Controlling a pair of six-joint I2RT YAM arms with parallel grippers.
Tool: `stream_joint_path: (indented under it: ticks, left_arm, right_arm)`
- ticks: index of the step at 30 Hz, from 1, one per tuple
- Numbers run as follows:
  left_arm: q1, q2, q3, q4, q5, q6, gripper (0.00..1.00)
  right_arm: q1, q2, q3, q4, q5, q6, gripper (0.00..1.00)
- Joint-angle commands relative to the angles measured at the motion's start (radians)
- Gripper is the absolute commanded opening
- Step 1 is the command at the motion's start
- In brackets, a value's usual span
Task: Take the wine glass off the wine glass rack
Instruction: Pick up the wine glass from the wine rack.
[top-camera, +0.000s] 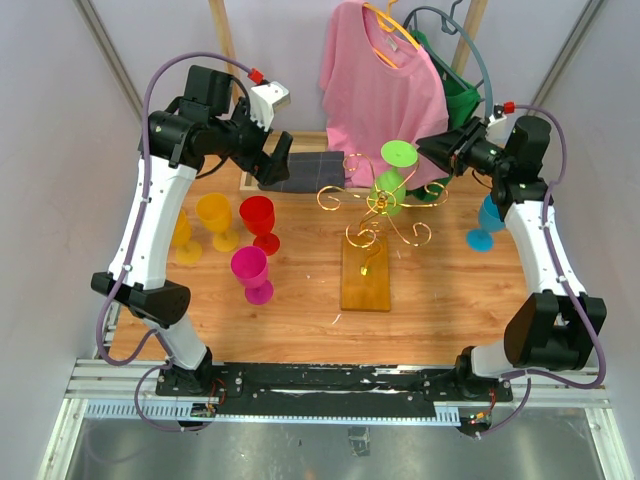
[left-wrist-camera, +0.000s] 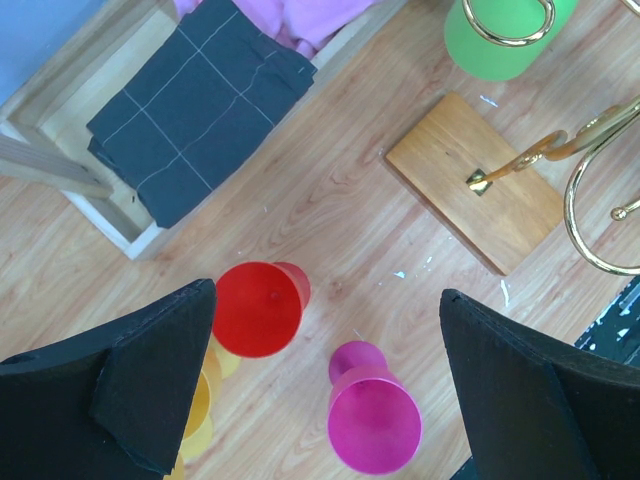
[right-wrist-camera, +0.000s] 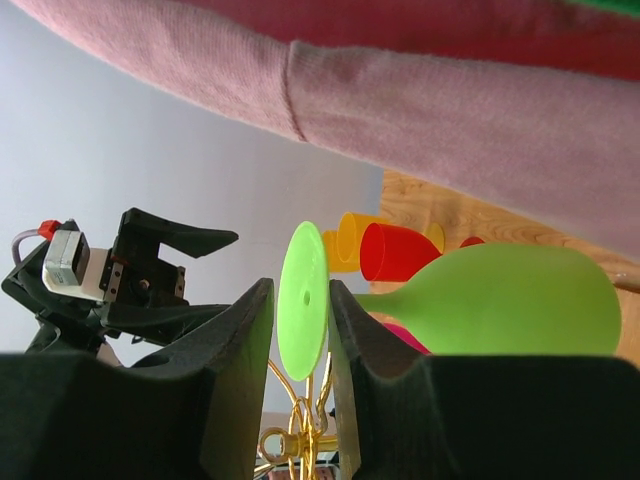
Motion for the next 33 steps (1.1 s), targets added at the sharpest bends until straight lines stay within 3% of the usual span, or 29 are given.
stream_joint_path:
  ticks: [1,33]
  left_arm:
    - [-0.005,0.008,0.002,0.012,0.026,-0.008,0.99]
    - [-0.006,0.018,-0.008,0.012,0.032,0.001,0.98]
  right_arm:
    - [0.016,-0.008,0.012,-0.022,-0.015,-0.035,0.3]
    - [0.033,0.038,0.051,-0.002,-0.036,-0.037,0.25]
